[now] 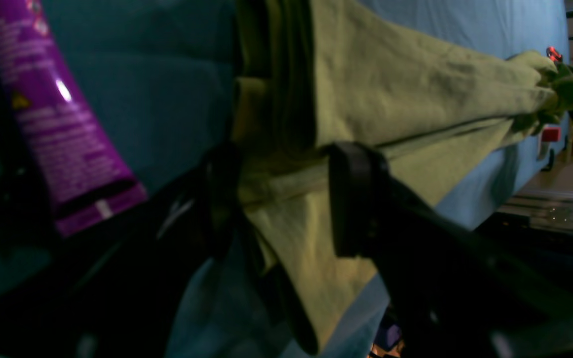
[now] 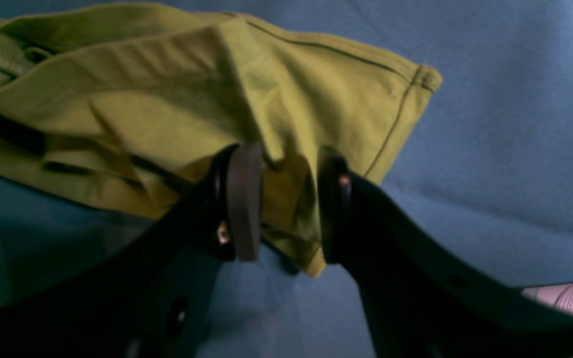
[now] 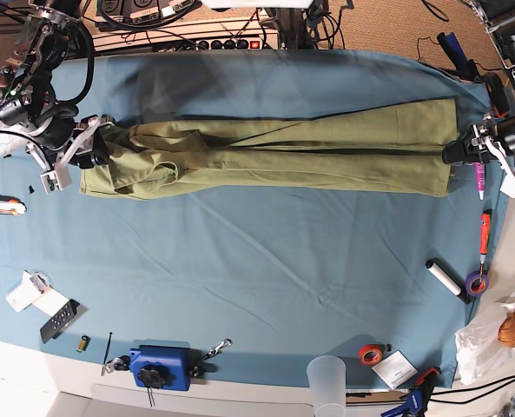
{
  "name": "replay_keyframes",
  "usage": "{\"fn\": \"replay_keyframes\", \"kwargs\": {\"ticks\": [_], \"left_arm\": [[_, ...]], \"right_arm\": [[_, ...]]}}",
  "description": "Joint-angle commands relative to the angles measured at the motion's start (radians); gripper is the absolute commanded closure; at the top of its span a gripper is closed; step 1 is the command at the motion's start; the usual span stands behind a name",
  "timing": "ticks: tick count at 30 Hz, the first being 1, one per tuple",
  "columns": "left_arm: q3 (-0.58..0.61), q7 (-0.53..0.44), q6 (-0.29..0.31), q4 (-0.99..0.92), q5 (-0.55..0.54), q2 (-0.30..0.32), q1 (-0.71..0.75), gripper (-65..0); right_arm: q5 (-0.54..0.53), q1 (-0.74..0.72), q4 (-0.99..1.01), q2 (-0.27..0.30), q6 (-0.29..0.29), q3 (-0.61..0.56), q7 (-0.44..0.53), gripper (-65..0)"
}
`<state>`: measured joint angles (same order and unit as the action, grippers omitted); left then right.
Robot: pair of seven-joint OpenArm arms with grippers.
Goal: Layout the t-shirt on the table in an organized manner, then fold the t-shirt properly
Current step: 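Grasp the shirt strip's end with the left gripper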
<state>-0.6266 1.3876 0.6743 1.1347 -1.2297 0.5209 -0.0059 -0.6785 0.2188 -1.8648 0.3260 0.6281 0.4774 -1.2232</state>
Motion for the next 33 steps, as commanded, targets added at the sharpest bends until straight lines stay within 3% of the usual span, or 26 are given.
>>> {"fn": "replay_keyframes", "kwargs": {"ticks": [1, 6, 15, 20, 24, 29, 33], "left_arm": [[-0.004, -0.004, 0.000, 0.013, 0.000, 0.019, -0.008, -30.5], [-0.004, -0.027, -0.028, 0.016, 0.009, 0.028, -0.023, -30.5], [-0.004, -0.027, -0.027, 0.060, 0.146, 0.025, -0.069, -30.5], [-0.001, -0.026, -0.028, 0.060, 0.113, 0.020, -0.066, -30.5], [0.087, -0.027, -0.029, 0.060, 0.108, 0.020, -0.065, -30.5], [0.262, -0.098, -0.109, 0.060, 0.138, 0.020, -0.063, -30.5], [0.291, -0.087, -0.121, 0.060, 0.138, 0.020, -0.066, -30.5]], "right_arm": [[-0.010, -0.008, -0.016, 0.015, -0.001, 0.007, 0.016, -19.4], [-0.010, -0.008, -0.016, 0.015, -0.020, 0.007, 0.018, -19.4], [-0.010, -0.008, -0.016, 0.015, -0.020, 0.007, 0.021, -19.4], [-0.010, -0.008, -0.016, 0.015, -0.020, 0.007, 0.023, -19.4], [-0.010, -0.009, -0.016, 0.015, -0.020, 0.007, 0.023, -19.4], [-0.010, -0.008, -0.016, 0.015, -0.020, 0.007, 0.021, -19.4], [-0.009, -0.008, -0.016, 0.015, -0.020, 0.007, 0.017, -19.4]]}}
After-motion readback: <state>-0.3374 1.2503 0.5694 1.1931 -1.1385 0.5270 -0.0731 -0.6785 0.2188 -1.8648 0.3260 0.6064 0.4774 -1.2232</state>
